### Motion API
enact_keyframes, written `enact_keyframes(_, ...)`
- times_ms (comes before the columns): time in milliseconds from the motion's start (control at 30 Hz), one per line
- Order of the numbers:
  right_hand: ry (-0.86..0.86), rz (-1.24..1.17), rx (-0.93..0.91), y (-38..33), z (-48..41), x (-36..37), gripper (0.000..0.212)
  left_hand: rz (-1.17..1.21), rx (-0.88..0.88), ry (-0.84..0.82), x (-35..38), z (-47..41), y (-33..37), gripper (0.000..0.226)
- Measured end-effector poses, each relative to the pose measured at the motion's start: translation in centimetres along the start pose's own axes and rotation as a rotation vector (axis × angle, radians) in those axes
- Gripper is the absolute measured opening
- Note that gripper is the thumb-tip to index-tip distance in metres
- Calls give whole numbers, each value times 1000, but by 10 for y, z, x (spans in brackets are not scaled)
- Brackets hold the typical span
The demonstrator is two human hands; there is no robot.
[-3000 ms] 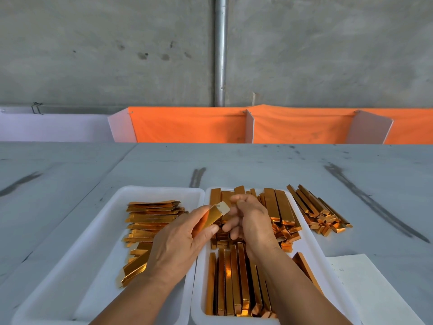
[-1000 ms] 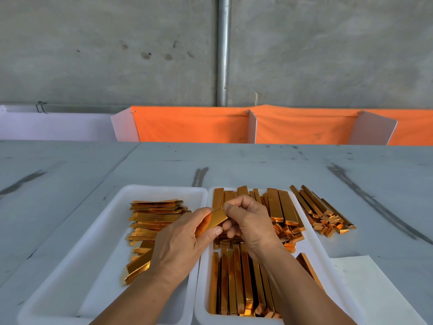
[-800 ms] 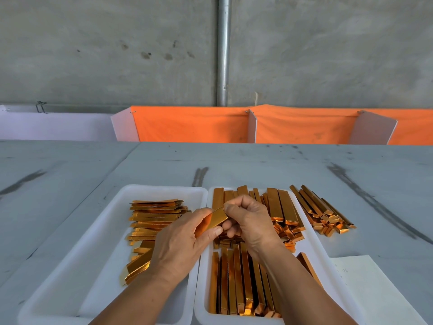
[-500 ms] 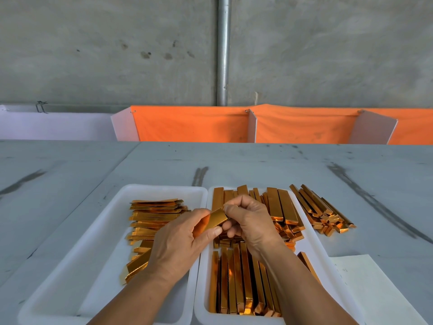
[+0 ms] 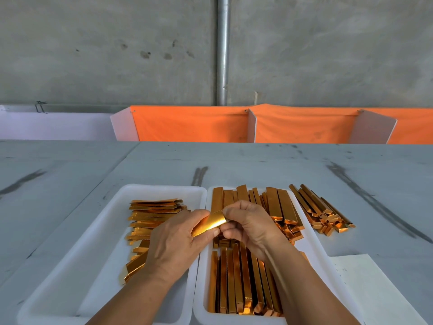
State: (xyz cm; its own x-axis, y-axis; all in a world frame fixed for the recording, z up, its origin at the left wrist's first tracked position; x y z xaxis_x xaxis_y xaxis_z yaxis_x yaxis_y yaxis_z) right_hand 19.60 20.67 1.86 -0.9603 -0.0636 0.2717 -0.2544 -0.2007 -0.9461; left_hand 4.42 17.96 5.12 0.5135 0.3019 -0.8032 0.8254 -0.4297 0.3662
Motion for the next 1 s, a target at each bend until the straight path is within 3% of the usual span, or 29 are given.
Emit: enact_keyframes(1000, -4, 113, -38, -3, 4, 3, 4, 105, -45, 0, 6, 2, -10, 40)
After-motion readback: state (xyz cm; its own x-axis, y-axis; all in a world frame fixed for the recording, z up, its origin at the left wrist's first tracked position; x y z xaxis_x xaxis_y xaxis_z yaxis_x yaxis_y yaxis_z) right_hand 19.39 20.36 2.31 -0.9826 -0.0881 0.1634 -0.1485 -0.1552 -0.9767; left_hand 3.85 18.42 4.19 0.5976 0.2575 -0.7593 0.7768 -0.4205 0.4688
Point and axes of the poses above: each hand's wrist, its own z-axis away from the middle knuckle, its own x-axis out of the palm, y = z × x, the point moved 8 cm from there along -z, towards the middle knuckle, and after that the axes turned 1 degree about -y, right-handed, at the moved point
